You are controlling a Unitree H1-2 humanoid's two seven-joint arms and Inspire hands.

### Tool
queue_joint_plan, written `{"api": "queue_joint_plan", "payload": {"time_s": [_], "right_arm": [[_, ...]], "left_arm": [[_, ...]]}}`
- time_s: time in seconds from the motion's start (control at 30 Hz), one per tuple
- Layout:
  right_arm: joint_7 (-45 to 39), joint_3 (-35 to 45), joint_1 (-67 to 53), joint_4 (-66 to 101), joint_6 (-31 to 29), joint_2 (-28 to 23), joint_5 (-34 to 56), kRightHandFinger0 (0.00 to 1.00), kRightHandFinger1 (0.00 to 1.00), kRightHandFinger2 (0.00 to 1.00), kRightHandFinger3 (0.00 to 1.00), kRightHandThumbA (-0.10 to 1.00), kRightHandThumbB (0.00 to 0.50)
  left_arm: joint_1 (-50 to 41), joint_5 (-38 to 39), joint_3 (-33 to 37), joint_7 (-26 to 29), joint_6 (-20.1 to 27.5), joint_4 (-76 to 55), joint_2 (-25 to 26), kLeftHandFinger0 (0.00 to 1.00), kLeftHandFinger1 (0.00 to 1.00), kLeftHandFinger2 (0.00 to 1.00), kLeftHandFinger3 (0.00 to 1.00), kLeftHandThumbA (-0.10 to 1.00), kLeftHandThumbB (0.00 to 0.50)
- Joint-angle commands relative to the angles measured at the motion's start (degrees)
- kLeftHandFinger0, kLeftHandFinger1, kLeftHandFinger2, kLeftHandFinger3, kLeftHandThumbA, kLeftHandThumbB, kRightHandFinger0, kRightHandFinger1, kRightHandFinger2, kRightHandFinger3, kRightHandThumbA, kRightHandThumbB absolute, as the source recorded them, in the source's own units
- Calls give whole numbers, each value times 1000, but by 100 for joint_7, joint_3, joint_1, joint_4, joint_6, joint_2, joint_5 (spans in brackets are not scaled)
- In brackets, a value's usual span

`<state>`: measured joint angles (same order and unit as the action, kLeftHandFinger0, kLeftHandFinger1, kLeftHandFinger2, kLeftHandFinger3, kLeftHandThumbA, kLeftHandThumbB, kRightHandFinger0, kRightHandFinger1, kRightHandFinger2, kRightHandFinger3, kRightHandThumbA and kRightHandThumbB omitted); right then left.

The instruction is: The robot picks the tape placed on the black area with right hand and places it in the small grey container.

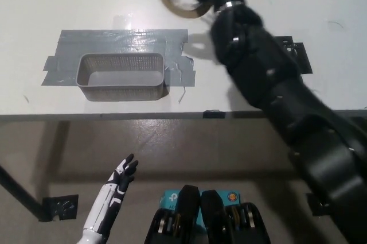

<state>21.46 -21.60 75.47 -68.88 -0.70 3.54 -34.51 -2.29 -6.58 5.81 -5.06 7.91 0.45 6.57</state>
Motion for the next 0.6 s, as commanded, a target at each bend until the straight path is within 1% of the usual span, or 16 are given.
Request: {"api": "queue_joint_plan", "payload": {"time_s": [0.0,0.07,0.1,0.13,0.17,0.2,0.27,0.3,0.33,0.37,0.43,0.47,0.5,0.53,0.57], "right_arm": [[116,-102,557,-338,42,371,18,0,387,800,761,-100,249],[143,-111,585,-406,17,381,36,0,382,795,760,-100,248],[223,-252,513,-527,7,573,-76,0,314,744,765,-100,231],[244,-300,499,-592,46,666,-100,0,284,767,784,-100,228],[267,-333,494,-642,77,725,-91,0,280,777,791,-100,224],[286,-382,486,-723,118,797,-97,0,295,823,820,-100,224],[303,-409,499,-752,110,798,-67,0,294,826,823,-100,224],[263,-464,483,-852,115,873,-80,28,357,880,858,-100,238],[248,-493,460,-920,115,925,-77,2,305,783,811,-100,242],[231,-520,444,-965,114,961,-66,0,258,698,749,-100,249],[248,-561,418,-1011,94,986,-53,0,126,491,522,-100,266],[240,-590,401,-1046,128,1013,-54,0,49,462,452,-100,251],[242,-618,387,-1067,128,1026,-57,0,4,489,403,-100,240],[229,-672,368,-1087,118,1033,-88,0,27,521,429,-100,242],[229,-690,368,-1092,117,1035,-81,0,26,533,429,-100,243]], "left_arm": [[106,44,51,-58,106,-156,-32,1000,1000,1000,1000,970,151],[106,44,51,-57,106,-155,-32,1000,1000,1000,1000,969,152],[116,35,96,-72,24,-223,-84,1000,1000,1000,1000,957,163],[122,38,102,-70,50,-223,-93,1000,1000,1000,1000,941,159],[127,2,115,-57,102,-226,-91,1000,1000,1000,1000,936,152],[142,-13,124,-49,165,-189,-89,1000,1000,1000,1000,930,159],[145,-11,133,-44,164,-189,-86,1000,1000,1000,1000,929,158],[164,32,132,-54,120,-205,-103,1000,1000,1000,1000,912,169],[174,40,138,-55,124,-203,-113,1000,1000,1000,1000,907,170],[171,13,146,-58,83,-238,-105,1000,1000,1000,1000,911,175],[180,6,159,-69,90,-241,-88,1000,1000,1000,1000,914,174],[192,16,163,-60,136,-199,-97,1000,1000,1000,1000,911,174],[201,16,170,-55,146,-180,-106,1000,1000,1000,1000,912,174],[207,43,176,-67,164,-169,-109,1000,1000,1000,1000,911,169],[208,47,178,-67,166,-168,-108,1000,1000,1000,1000,910,168]]}}
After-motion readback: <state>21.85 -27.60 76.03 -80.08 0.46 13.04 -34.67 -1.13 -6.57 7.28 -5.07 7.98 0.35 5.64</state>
